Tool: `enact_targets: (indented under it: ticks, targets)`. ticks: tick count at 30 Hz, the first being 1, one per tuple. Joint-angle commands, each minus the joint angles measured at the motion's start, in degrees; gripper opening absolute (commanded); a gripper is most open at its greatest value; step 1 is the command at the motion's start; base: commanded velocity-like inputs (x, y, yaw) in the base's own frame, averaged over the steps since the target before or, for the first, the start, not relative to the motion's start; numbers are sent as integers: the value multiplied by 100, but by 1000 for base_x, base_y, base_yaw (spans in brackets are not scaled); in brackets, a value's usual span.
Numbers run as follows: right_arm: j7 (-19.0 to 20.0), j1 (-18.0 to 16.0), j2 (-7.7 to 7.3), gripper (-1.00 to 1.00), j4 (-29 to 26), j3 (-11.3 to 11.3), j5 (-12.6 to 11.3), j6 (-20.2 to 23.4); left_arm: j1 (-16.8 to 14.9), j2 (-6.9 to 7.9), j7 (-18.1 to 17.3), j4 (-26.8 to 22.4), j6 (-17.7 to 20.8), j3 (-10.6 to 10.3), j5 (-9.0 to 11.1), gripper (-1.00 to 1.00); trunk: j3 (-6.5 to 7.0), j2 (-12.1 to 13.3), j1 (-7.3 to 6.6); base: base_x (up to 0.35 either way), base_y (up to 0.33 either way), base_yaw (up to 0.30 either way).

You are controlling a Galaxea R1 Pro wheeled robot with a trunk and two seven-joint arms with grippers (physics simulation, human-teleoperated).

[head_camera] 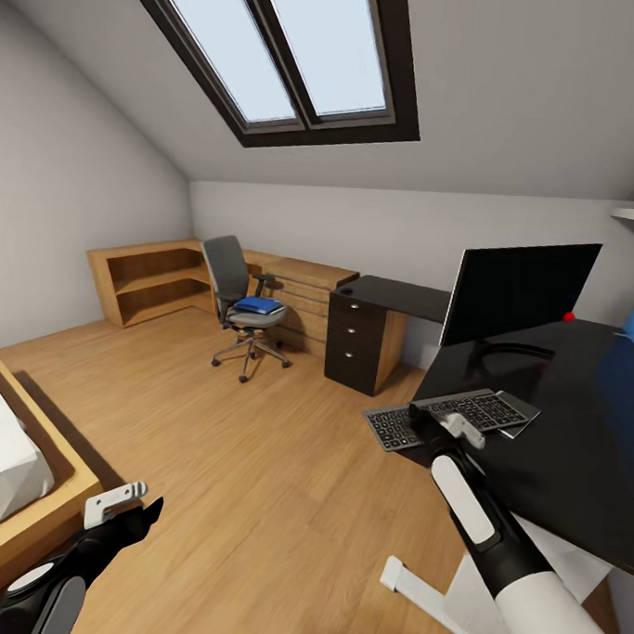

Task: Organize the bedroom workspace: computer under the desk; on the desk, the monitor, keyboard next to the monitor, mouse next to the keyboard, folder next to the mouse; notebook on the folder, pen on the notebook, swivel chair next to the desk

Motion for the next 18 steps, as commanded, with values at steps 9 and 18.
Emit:
enact_targets:
  ticks: [9,18]
  targets:
    - [-27,-5,2,100,224,-472,-121,28,-3,1,47,-8,28,-4,66,100,-6,-3,0,0,0,0]
    - [-17,-5,2,100,320,-690,-917,34,-3,-3,47,-8,28,-4,67,100,-6,-3,0,0,0,0]
